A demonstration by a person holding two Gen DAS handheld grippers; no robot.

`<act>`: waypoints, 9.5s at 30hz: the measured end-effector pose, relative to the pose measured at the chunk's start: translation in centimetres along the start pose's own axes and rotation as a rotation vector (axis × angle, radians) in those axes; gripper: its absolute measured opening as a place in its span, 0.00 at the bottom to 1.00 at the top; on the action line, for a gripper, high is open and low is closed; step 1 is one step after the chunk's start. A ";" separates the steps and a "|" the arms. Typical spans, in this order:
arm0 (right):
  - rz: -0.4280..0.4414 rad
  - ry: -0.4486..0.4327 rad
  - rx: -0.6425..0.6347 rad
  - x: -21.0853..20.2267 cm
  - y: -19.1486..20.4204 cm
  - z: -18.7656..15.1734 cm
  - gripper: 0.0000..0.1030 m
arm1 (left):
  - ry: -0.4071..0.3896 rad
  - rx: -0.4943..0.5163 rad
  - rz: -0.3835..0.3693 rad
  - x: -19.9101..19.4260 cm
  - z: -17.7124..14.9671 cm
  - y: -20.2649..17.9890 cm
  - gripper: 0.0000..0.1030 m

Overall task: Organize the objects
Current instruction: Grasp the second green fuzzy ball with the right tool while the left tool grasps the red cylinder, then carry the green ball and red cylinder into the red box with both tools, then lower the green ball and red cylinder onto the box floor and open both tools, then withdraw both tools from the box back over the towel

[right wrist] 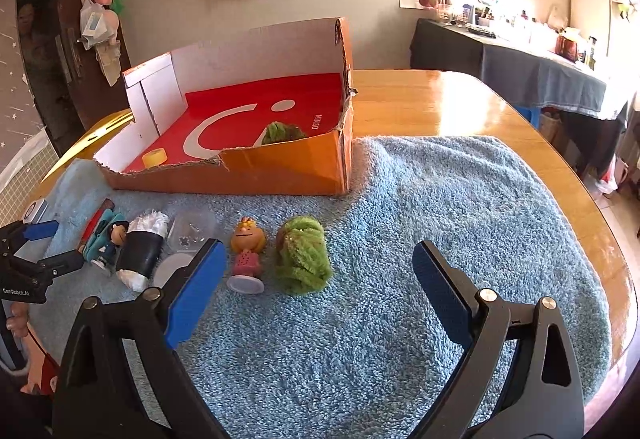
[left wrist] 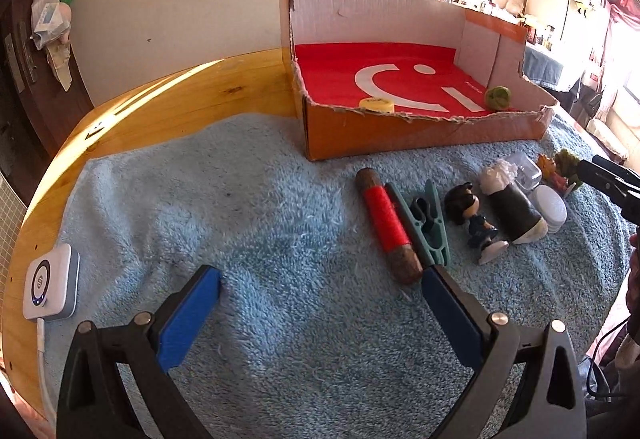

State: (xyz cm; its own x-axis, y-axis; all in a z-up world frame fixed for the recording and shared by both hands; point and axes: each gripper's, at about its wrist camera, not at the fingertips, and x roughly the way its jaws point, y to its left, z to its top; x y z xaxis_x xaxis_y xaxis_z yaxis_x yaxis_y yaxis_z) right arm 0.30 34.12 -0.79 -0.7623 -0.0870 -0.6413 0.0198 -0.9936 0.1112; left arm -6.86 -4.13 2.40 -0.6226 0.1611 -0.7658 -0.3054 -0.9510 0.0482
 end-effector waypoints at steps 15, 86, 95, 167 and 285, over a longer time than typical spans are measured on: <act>-0.019 0.009 0.002 0.2 -0.8 0.0 0.92 | -0.010 0.043 0.001 0.4 1.0 -0.4 0.86; 0.082 0.004 -0.105 0.1 1.2 1.1 0.24 | -0.141 0.088 -0.142 -3.0 4.3 -1.2 0.15; 0.094 -0.015 -0.107 -0.6 1.7 1.9 0.24 | -0.153 0.093 -0.157 -3.7 4.5 -1.7 0.15; 0.314 0.454 -0.458 12.1 8.8 9.6 0.25 | 0.108 0.261 -0.275 7.3 12.7 -8.3 0.16; 0.118 -0.084 -0.104 -3.6 5.8 -0.5 0.93 | -0.197 -0.070 -0.123 -4.6 0.0 -4.3 0.90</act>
State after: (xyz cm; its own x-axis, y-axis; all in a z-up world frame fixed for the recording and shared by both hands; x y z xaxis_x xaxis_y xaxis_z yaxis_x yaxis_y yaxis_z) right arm 3.48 28.60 1.75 -0.8018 -0.2015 -0.5625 0.1756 -0.9793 0.1005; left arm -2.70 -0.83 5.70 -0.7144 0.3189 -0.6228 -0.3415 -0.9358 -0.0874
